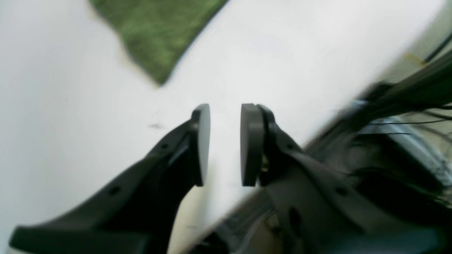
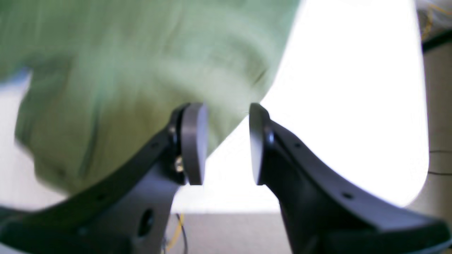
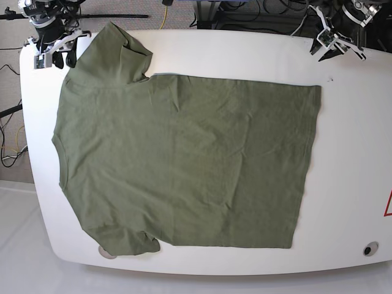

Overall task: Fold the T-shirt properly
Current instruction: 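Position right gripper over the sleeve, left gripper over the hem corner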

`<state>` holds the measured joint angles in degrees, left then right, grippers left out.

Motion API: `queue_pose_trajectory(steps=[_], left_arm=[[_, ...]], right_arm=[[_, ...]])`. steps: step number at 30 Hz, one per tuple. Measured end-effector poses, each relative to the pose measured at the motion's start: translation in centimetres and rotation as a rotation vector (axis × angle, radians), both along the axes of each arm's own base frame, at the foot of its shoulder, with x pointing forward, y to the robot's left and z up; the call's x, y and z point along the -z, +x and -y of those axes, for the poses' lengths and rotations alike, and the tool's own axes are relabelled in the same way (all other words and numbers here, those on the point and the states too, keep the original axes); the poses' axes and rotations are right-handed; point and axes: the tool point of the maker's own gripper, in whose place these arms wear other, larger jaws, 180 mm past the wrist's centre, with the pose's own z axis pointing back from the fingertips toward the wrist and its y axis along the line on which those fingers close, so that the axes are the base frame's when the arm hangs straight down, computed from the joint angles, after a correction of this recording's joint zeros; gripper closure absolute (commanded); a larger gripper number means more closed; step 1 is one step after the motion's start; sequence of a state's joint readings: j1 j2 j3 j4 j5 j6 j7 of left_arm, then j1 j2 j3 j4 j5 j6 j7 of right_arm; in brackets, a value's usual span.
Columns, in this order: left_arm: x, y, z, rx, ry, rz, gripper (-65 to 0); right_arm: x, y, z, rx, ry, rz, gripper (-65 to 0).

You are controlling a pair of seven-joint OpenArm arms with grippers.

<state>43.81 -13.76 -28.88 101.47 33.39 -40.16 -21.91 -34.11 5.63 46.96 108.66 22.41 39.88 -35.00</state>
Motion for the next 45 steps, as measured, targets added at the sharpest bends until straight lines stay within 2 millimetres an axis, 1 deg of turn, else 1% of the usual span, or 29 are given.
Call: queue_pose_trajectory(steps=[2,5,8,11,13,18,25,29,34,41,45], left_arm=[[-0.1,0.3,-0.1,0.002,0.002,0.007,-13.4],[-0.1,0.5,-0.1,0.018,0.009,0.002,-13.5],[-0.3,0.9,-0.4,0.027,0.027,0.004,-13.4],[-0.5,1.4,-0.6,0.027,0.035,0.019,-13.5],[-0.6,1.4,-0.5,0.025,0.031,0.022,-13.5],[-0.2,0.7,0.0,0.02,0.014,0.006,-13.4],[-0.3,0.9,-0.1,0.017,0.018,0.015,-14.0],[-0.3,0.9,0.0,0.015,0.013,0.013,-13.9],[-0.3,1.1,0.0,0.017,0.014,0.015,-13.7],[-0.4,1.3,-0.1,0.014,0.009,0.021,-13.8],[-0.4,1.5,-0.2,0.009,0.005,0.025,-14.2]], right_arm=[[0.0,0.1,0.0,0.004,0.015,0.006,-19.2],[0.6,0.0,-0.3,0.021,0.066,0.0,-19.2],[1.4,-0.3,-0.4,0.029,0.082,-0.018,-19.2],[1.6,-0.2,-0.6,0.03,0.093,-0.013,-19.4],[2.0,0.0,-1.2,0.022,0.121,-0.005,-19.5],[3.5,-0.5,-2.4,0.002,0.151,-0.053,-19.5],[3.6,-0.2,-3.5,-0.027,0.161,-0.057,-19.9],[3.6,-0.2,-3.8,-0.038,0.162,-0.06,-20.0],[4.1,-0.4,-4.6,-0.081,0.134,-0.094,-20.0],[4.2,-0.2,-4.4,-0.084,0.116,-0.098,-20.4],[4.3,0.1,-4.6,-0.089,0.125,-0.096,-20.5]])
